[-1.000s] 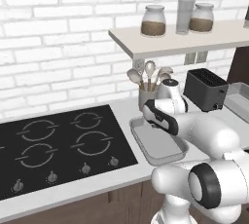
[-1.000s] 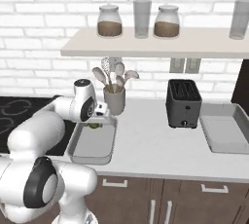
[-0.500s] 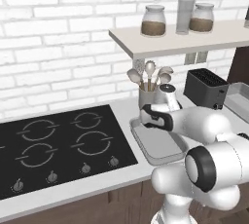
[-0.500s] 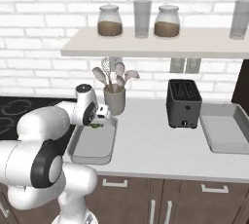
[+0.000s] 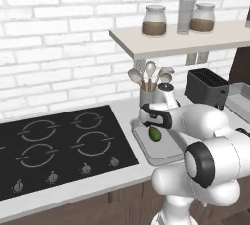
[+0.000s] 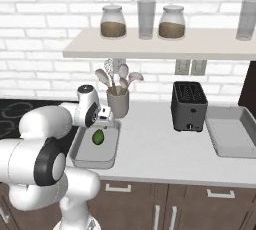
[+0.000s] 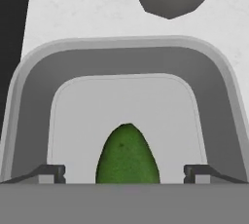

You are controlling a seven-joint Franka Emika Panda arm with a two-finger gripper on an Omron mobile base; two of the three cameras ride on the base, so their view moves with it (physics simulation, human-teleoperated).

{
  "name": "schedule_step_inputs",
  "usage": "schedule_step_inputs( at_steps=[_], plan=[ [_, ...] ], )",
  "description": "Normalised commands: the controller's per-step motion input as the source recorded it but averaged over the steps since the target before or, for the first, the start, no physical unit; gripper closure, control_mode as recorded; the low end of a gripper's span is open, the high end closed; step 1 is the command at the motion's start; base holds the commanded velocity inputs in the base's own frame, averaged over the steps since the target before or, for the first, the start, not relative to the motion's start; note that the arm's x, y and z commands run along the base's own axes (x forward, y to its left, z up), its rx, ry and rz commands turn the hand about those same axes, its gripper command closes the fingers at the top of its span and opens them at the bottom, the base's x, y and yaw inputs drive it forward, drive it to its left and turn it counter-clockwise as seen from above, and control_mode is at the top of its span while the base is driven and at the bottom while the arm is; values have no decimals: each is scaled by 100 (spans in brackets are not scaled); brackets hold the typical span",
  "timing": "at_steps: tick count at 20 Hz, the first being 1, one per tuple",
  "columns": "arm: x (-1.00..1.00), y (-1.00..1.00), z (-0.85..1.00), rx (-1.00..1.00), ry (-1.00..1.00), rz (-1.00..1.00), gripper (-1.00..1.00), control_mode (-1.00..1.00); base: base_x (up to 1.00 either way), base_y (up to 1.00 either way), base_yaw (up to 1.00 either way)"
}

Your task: Place one avocado and one chicken drumstick in each tupperware on the nearby counter, to pack two identical lunches.

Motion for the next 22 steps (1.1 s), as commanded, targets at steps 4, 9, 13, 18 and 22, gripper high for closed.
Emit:
schedule_step_inputs(
  at_steps=[4,9,13,18,22],
  plan=[
    [-29,0,19,0,0,0,-100,-100,0,0,0],
    [-89,-20,60,2,-3,-6,-100,-100,0,0,0],
    [-98,-27,96,3,0,-3,-100,-100,0,0,0],
    [-100,-22,88,3,-1,-6,-100,-100,0,0,0],
    [-100,6,32,-1,-16,-1,-100,-100,0,0,0]
  ],
)
